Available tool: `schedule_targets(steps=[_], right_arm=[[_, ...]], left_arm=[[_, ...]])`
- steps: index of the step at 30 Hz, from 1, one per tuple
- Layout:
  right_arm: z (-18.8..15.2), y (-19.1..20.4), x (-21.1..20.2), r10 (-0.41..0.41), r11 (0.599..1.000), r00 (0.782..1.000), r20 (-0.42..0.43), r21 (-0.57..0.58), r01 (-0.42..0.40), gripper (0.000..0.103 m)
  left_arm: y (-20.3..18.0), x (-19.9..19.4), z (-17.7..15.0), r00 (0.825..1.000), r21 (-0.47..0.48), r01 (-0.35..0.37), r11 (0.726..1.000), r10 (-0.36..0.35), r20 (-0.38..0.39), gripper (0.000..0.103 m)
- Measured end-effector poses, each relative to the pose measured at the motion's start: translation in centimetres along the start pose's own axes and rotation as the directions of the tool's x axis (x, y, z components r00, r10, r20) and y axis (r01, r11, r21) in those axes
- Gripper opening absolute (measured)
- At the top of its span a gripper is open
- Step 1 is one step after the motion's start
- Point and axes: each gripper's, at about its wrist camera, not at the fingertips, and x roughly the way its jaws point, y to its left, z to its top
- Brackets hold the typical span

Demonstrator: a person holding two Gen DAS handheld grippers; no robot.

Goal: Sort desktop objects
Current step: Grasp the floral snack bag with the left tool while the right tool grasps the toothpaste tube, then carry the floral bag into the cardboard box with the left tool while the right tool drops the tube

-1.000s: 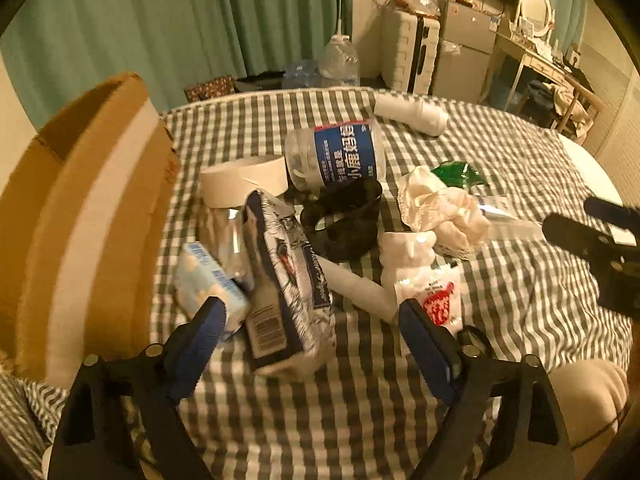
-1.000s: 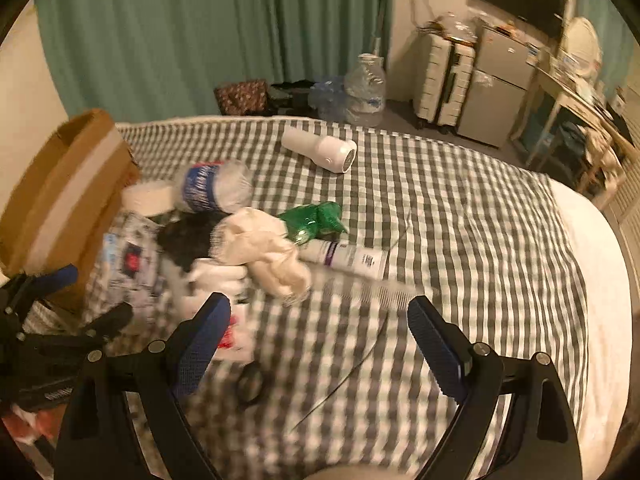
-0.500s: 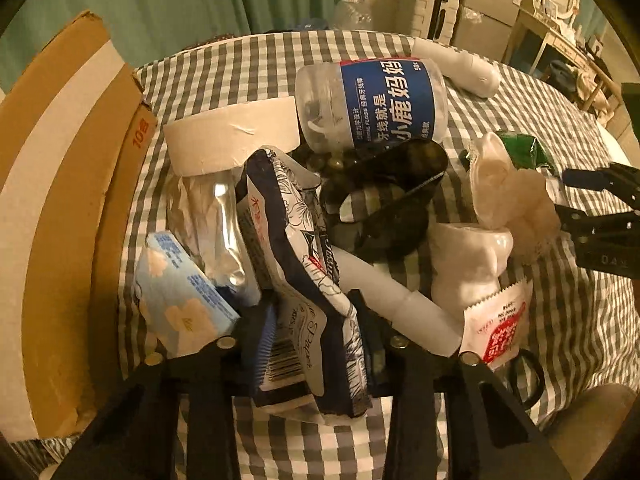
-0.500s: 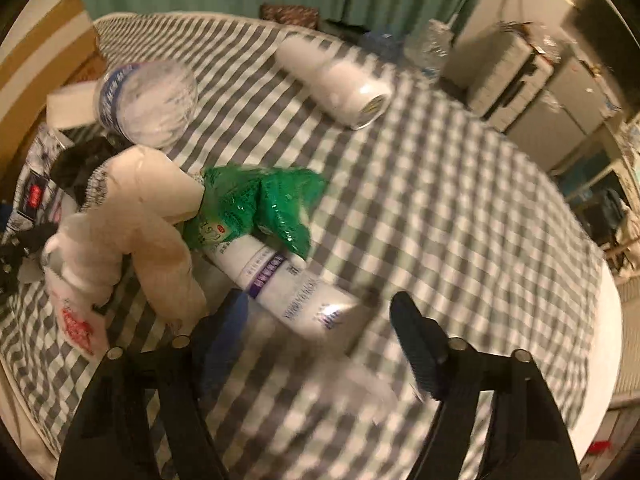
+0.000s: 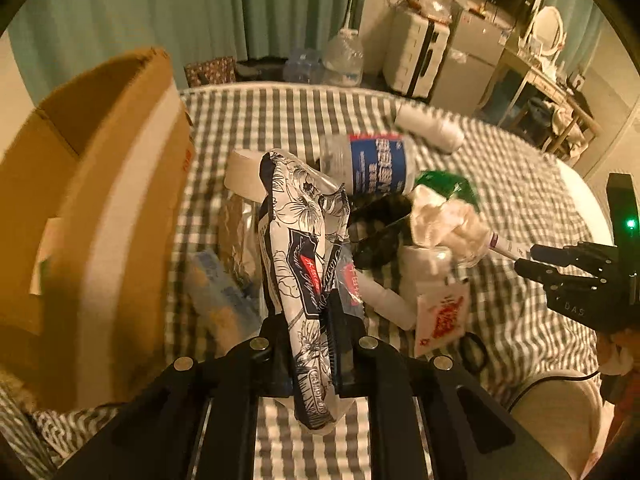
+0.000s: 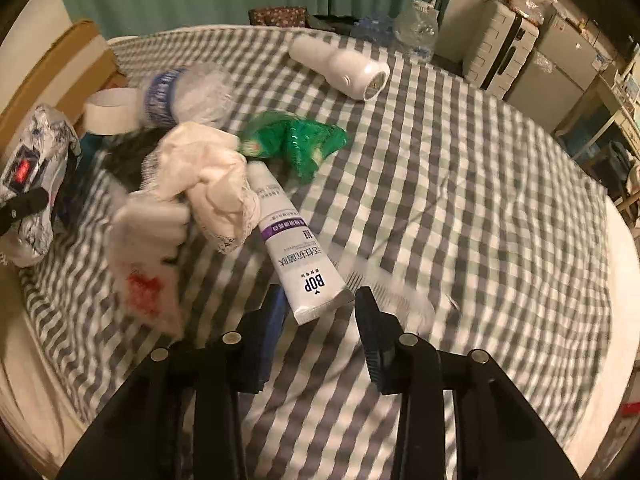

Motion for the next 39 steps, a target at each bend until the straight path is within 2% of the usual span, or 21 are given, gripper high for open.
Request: schedule_targets(steps=[4,7,11,13,15,17,21,26,28,29,30,35,39], right_arm=[[-0.7,0.1,-4.8,-0.011,0.999,0.997,0.07,0.037,0.008,0.033],[-1.0,0.3,-8.0,-0.013,0.999,0.994,0.112,0.04,0.009,0.018],[0.4,0.9,-8.9,-0.024,1.0,0.993,0.114,0.018,0.022,0.018],[-0.1,1.5,-8.5,0.0,1.0,0.997,0.083,0.0,0.0,0.018],[-0.6,2.5,-7.6,-0.024,0.999,0.998,0.059,-0.03,0.026,0.022],[-0.8,3.0,-6.6,-0.025,0.999,0.999,0.029,-0.044,0.026,0.05],[-0.5,3.2,-2.6,-0.011,0.999,0.999,-0.041,-0.032,0.01,0.051],[-0.1,2.7,3.4,-0.008,1.0,0.989,-0.148,-0.015,0.006,0.051],[-0.1,2.5,4.8,-0.01,1.0,0.984,-0.18,0.001,0.01,0.048],[-0.1,2.6,4.7,-0.01,1.0,0.985,-0.173,-0.003,0.01,0.033],[0.0,2.6,4.4,-0.005,1.0,0.987,-0.159,-0.005,0.004,0.026],[0.4,2.7,0.0,0.017,0.999,0.997,-0.073,0.034,-0.014,0.024],[1.9,4.6,-7.2,0.055,0.998,0.997,0.056,0.025,-0.056,0.024]], left_arm=[[0.6,-3.4,0.1,0.998,-0.004,0.001,1.0,-0.001,0.063,0.012],[1.0,-5.7,0.2,0.995,-0.019,0.009,1.0,-0.007,0.098,0.012],[1.2,-7.6,-0.2,0.991,-0.026,0.003,1.0,0.0,0.133,0.012],[1.4,-8.2,-0.4,0.99,-0.027,0.003,1.0,0.001,0.141,0.012],[1.6,-8.3,-0.6,0.99,-0.032,0.002,0.999,0.002,0.141,0.012],[1.9,-8.0,-0.9,0.991,-0.044,-0.003,0.999,0.009,0.131,0.012],[2.3,-7.5,-1.0,0.994,-0.06,-0.012,0.998,0.019,0.111,0.012],[3.3,-6.7,-0.6,0.995,-0.068,-0.015,0.998,0.021,0.093,0.012],[3.4,-6.3,-0.4,0.996,-0.068,-0.016,0.998,0.022,0.083,0.012],[3.5,-6.1,-0.3,0.997,-0.067,-0.016,0.998,0.021,0.078,0.012],[3.6,-5.9,-0.2,0.997,-0.064,-0.012,0.998,0.017,0.074,0.012],[3.9,-6.9,0.8,0.994,-0.055,0.021,0.998,-0.015,0.106,0.012],[4.8,-9.6,2.3,0.983,-0.043,0.043,0.998,-0.035,0.179,0.012]])
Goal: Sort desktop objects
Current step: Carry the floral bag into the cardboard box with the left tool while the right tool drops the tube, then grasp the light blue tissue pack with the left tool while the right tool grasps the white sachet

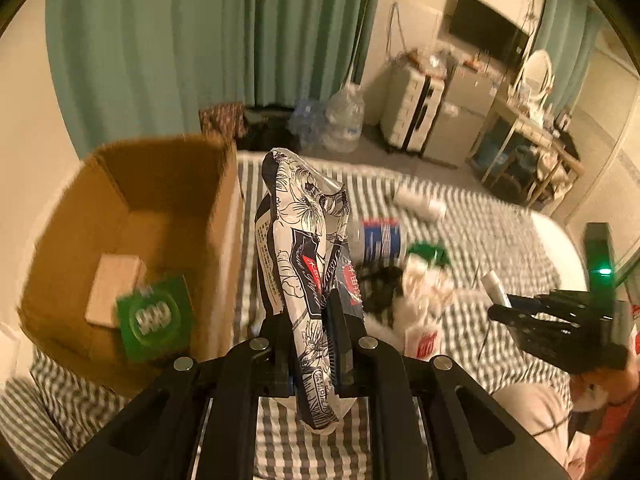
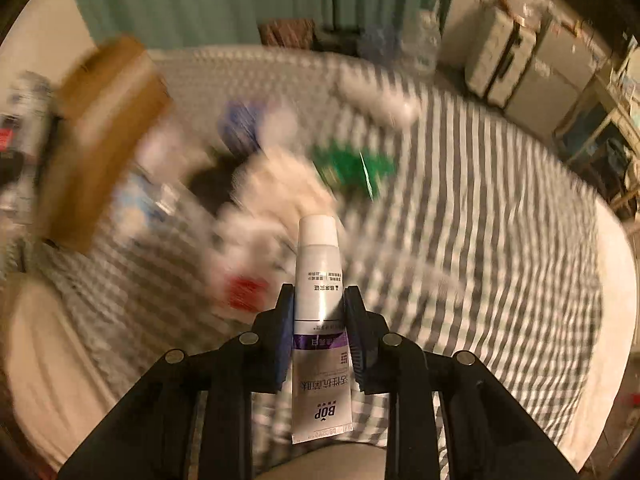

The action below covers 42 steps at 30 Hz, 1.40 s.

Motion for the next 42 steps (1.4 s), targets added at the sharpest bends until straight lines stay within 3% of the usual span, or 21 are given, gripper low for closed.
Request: schedule_targets(steps=[4,7,10,13,19,20,21,22,23,24,26,29,32,37,42], right_arm=[[3.3,4.7,-6.3,0.079,0.996,0.99,0.117,-0.062,-0.072,0.024],[6.1,9.3,-10.0,0.181,0.978,0.966,0.186,-0.137,-0.157,0.024],[8.9,14.7,-11.2,0.286,0.948,0.936,0.207,-0.205,-0.244,0.024],[10.9,19.4,-9.5,0.327,0.929,0.928,0.178,-0.242,-0.281,0.024],[13.7,26.2,-3.2,0.382,0.903,0.921,0.077,-0.243,-0.354,0.024],[14.0,26.7,-2.6,0.381,0.904,0.921,0.078,-0.24,-0.354,0.025],[14.4,27.2,-2.0,0.38,0.907,0.921,0.085,-0.231,-0.353,0.025],[15.1,27.5,-1.4,0.386,0.909,0.917,0.099,-0.211,-0.359,0.04],[15.5,27.3,-1.3,0.384,0.912,0.917,0.108,-0.198,-0.358,0.072],[16.0,27.3,-1.1,0.37,0.922,0.92,0.129,-0.173,-0.346,0.083],[16.5,26.2,-1.3,0.363,0.93,0.915,0.178,-0.122,-0.346,0.088],[16.7,23.5,-2.1,0.352,0.936,0.914,0.201,-0.073,-0.344,0.088],[15.8,20.4,-3.5,0.267,0.963,0.932,0.247,-0.03,-0.268,0.088],[11.8,13.3,-6.3,0.093,0.991,0.946,0.31,0.063,-0.118,0.088],[7.2,8.3,-7.1,-0.002,0.991,0.951,0.31,0.129,-0.04,0.088]], left_arm=[[2.7,-3.8,2.6,0.996,-0.001,-0.004,1.0,0.004,0.093,0.012],[5.5,-5.9,3.8,0.993,-0.022,-0.032,0.999,0.035,0.115,0.012],[9.0,-6.4,4.0,0.991,-0.036,-0.086,0.996,0.09,0.102,0.012],[12.5,-5.4,3.2,0.988,-0.062,-0.14,0.988,0.144,0.057,0.012],[17.9,-1.3,0.9,0.987,-0.13,-0.154,0.979,0.147,-0.059,0.013],[18.3,-1.0,0.7,0.987,-0.142,-0.151,0.978,0.143,-0.066,0.016],[18.6,-0.6,0.6,0.988,-0.152,-0.147,0.977,0.138,-0.073,0.027],[18.9,-0.2,0.6,0.987,-0.156,-0.147,0.977,0.136,-0.081,0.037],[19.0,-0.1,0.6,0.986,-0.154,-0.159,0.975,0.147,-0.083,0.064],[19.0,-0.2,0.5,0.982,-0.151,-0.182,0.972,0.172,-0.076,0.083],[18.8,-0.6,0.4,0.976,-0.136,-0.216,0.967,0.212,-0.043,0.092],[17.7,-0.5,0.7,0.968,-0.087,-0.248,0.965,0.245,-0.048,0.095],[15.9,-1.2,0.9,0.971,-0.066,-0.241,0.968,0.24,-0.026,0.095],[10.5,-3.1,0.8,0.985,-0.034,-0.172,0.984,0.173,0.024,0.099],[2.8,-2.5,-1.0,0.998,0.011,-0.053,0.999,0.053,0.021,0.103]])
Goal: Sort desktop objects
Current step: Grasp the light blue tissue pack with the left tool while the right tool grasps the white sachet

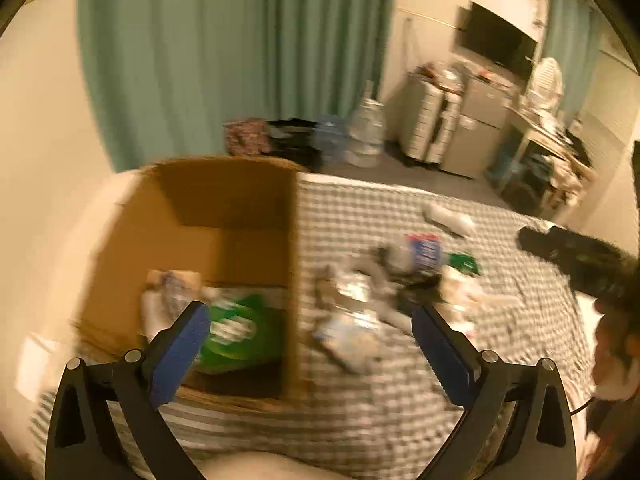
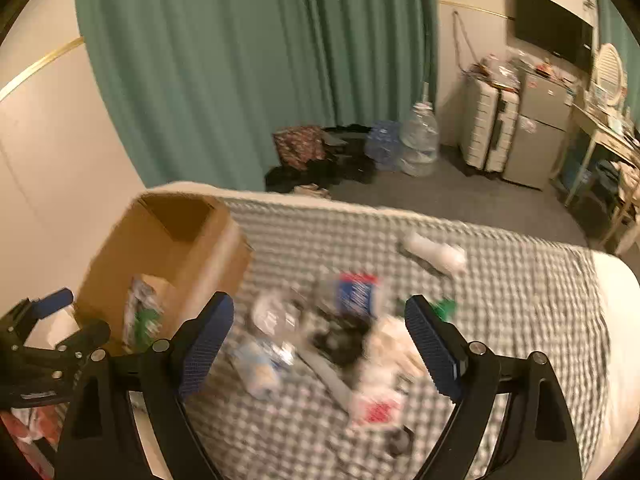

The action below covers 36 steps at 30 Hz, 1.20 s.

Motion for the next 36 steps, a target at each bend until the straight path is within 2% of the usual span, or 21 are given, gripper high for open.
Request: schedule_targets(steps=[2,5,8,13,16,21,26,28,30,31,32,34,36], right_arm=[[-1.8,-1.9,-0.1,-0.04,0.999,0.999,-0.015,0.016,0.041,0.088],[-5.0,-4.8,1.0,-0.104,0.993,0.993,-0.051,0.05,0.106,0.088],[-7.6,-6.7,2.4,-0.095,0.993,0.991,-0.089,0.062,0.101,0.088],[-11.6,-7.6,5.7,-0.067,0.997,0.987,-0.146,0.017,0.07,0.088],[-13.2,-7.2,7.3,-0.083,0.996,0.979,-0.188,-0.031,0.078,0.088],[-14.4,-7.2,9.9,-0.059,0.998,0.965,-0.256,-0.026,0.054,0.088],[-14.9,-6.6,12.2,-0.071,0.997,0.946,-0.317,-0.051,0.058,0.088],[-15.1,-6.5,12.9,-0.067,0.997,0.937,-0.342,-0.047,0.054,0.088],[-15.3,-6.5,13.3,-0.078,0.996,0.93,-0.36,-0.055,0.063,0.087],[-15.4,-6.6,13.4,-0.09,0.995,0.926,-0.366,-0.065,0.071,0.079],[-15.5,-6.7,13.4,-0.09,0.995,0.925,-0.37,-0.064,0.071,0.063],[-15.7,-7.3,13.6,-0.077,0.997,0.917,-0.39,-0.038,0.067,0.045],[-15.8,-7.9,13.2,-0.062,0.998,0.919,-0.389,-0.021,0.059,0.039]], left_arm=[[-2.8,1.8,-1.3,0.999,-0.001,0.014,1.0,-0.014,-0.044,0.103],[-5.4,5.1,-3.1,0.993,-0.041,-0.032,0.999,0.027,-0.113,0.103],[-6.5,8.2,-4.8,0.983,-0.082,-0.077,0.994,0.062,-0.174,0.103],[-6.5,12.2,-6.9,0.965,-0.141,-0.133,0.981,0.096,-0.242,0.103],[-6.5,14.3,-7.6,0.958,-0.153,-0.156,0.976,0.112,-0.265,0.103],[-5.2,17.2,-7.7,0.948,-0.23,-0.203,0.952,0.132,-0.291,0.103],[-3.6,19.8,-8.0,0.933,-0.295,-0.242,0.925,0.138,-0.331,0.103],[-3.3,20.5,-8.1,0.937,-0.307,-0.216,0.927,0.107,-0.334,0.098],[-3.4,20.9,-8.2,0.928,-0.274,-0.239,0.931,0.136,-0.346,0.073],[-3.5,20.9,-8.2,0.931,-0.26,-0.235,0.937,0.14,-0.337,0.067],[-3.6,20.7,-8.1,0.934,-0.251,-0.23,0.94,0.14,-0.33,0.066],[-3.6,20.6,-8.2,0.935,-0.249,-0.212,0.945,0.122,-0.332,0.065],[-3.4,20.1,-8.4,0.939,-0.262,-0.188,0.947,0.095,-0.329,0.064]])
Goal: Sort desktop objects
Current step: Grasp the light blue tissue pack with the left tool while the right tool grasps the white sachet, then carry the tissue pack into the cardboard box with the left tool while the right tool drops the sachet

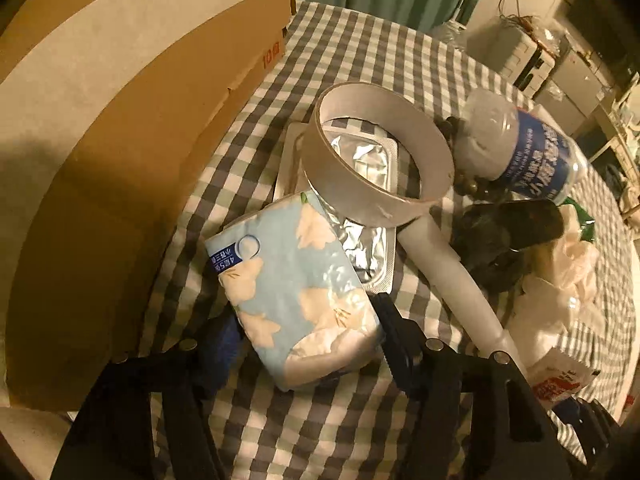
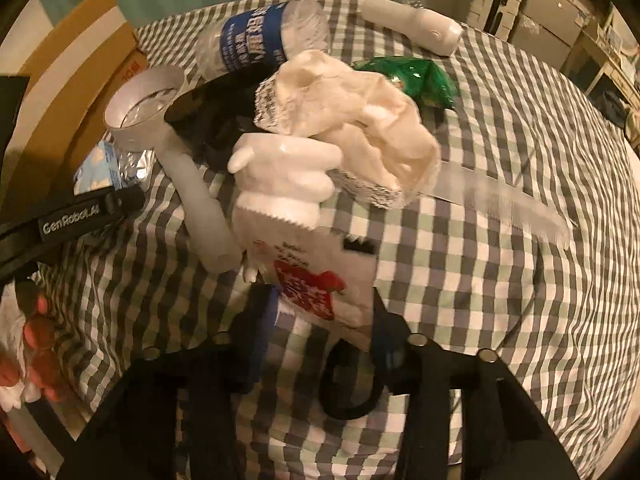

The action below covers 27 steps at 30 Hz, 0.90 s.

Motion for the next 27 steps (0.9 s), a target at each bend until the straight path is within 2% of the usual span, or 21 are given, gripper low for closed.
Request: schedule_targets(steps=[1,5,13,16,22,23,27], right_arm=[[-0.1,-0.2,-0.2,0.007,1.0,1.0,0.004,0.004,-0.007,0.034],[-0.6,-0.8,-1.5,0.025,0.999,0.999,0.038,0.026,-0.026,0.028],[-2.4,-1.1,-5.5,0.032,0.999,0.994,0.108,0.034,-0.036,0.018],[-2.2,-0.7,-6.6,0.047,0.998,0.989,0.14,0.028,-0.051,0.011],[-1.8,1.8,-8.3,0.056,0.998,0.983,0.177,-0.008,-0.055,0.005],[-1.8,2.0,-8.4,0.061,0.998,0.982,0.177,-0.006,-0.061,0.004],[-2.5,1.6,-9.4,0.088,0.995,0.979,0.185,0.021,-0.093,0.004]], left_arm=[[0.1,-0.3,-0.2,1.0,-0.003,0.01,1.0,-0.01,-0.001,0.064],[0.1,-1.7,-1.3,0.999,0.001,0.045,0.999,-0.045,-0.001,0.064],[-0.7,-6.5,-2.4,0.994,0.055,0.09,0.994,-0.092,0.051,0.064],[-1.0,-8.3,-2.5,0.99,0.076,0.106,0.991,-0.112,0.082,0.064],[-0.6,-11.9,-1.7,0.976,0.099,0.136,0.986,-0.151,0.158,0.064],[-1.6,-12.2,-1.3,0.974,0.101,0.136,0.986,-0.151,0.166,0.064],[-1.1,-14.2,-1.1,0.965,0.113,0.14,0.984,-0.161,0.207,0.064]])
